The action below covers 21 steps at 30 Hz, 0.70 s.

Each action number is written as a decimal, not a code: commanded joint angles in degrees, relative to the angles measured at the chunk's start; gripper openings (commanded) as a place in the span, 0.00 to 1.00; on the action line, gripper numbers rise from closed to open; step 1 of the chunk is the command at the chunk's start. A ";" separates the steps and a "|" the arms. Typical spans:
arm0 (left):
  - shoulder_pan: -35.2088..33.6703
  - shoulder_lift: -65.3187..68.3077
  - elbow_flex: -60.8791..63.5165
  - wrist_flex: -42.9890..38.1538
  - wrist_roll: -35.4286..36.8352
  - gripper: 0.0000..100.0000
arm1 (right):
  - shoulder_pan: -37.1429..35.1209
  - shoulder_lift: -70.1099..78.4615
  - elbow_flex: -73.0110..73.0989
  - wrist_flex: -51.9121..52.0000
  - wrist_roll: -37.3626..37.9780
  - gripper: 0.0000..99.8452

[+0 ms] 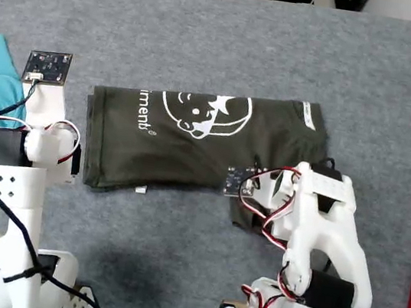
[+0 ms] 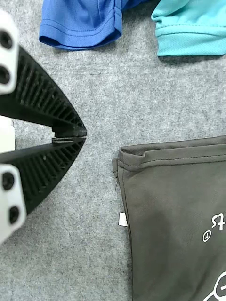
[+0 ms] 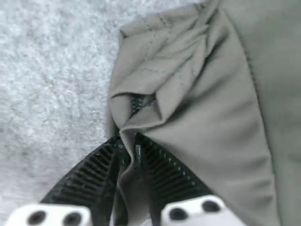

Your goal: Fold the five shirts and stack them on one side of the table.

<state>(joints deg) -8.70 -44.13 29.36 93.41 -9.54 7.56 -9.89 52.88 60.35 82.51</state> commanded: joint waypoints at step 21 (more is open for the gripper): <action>-0.62 -0.40 -2.99 0.26 -0.18 0.02 | -4.35 8.66 -31.43 13.54 -2.11 0.01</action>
<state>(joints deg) -8.70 -44.13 29.36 93.41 -9.54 4.66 -4.35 27.82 72.57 80.75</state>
